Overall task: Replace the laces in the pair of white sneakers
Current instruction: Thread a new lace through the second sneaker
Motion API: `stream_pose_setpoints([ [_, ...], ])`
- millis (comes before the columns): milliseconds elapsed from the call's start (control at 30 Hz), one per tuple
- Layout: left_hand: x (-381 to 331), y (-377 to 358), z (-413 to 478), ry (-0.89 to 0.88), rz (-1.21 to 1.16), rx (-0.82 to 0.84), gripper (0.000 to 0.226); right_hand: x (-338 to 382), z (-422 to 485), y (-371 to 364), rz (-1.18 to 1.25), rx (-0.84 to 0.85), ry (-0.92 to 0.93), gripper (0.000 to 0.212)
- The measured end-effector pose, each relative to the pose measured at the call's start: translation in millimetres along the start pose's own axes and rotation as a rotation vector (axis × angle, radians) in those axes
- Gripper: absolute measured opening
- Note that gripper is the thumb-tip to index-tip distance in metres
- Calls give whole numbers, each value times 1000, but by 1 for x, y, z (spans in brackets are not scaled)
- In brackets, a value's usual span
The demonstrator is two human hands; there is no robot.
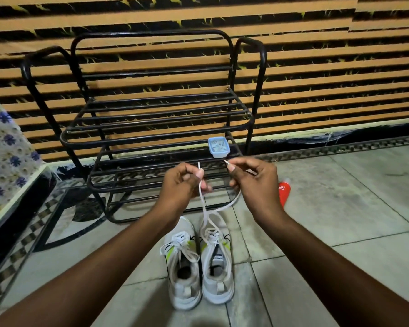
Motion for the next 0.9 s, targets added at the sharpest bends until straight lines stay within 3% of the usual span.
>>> stream_pose_setpoints([
  [167, 43, -3, 0, 49, 191, 25, 10, -50, -10, 9, -130, 2, -51, 14],
  [367, 102, 4, 6, 10, 702, 100, 14, -111, -26, 14, -310, 90, -97, 14],
  [500, 142, 10, 9, 114, 995, 277, 18, -144, -44, 12, -488, 178, -70, 19],
  [767, 175, -3, 1, 70, 900, 327, 28, -183, -89, 12, -482, 173, -240, 7],
  [900, 172, -7, -1, 60, 891, 320, 23, -183, -107, 9, -434, 153, -227, 20],
])
Point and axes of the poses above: each hand's wrist, its own z-axis towards the middle knuckle, its own y-axis out of the back of the hand, x = y × z, the point moved 2 cm from there along z, towards the middle knuckle, and after that the axes turned 2 degrees about -x, right-handed, at the moved point
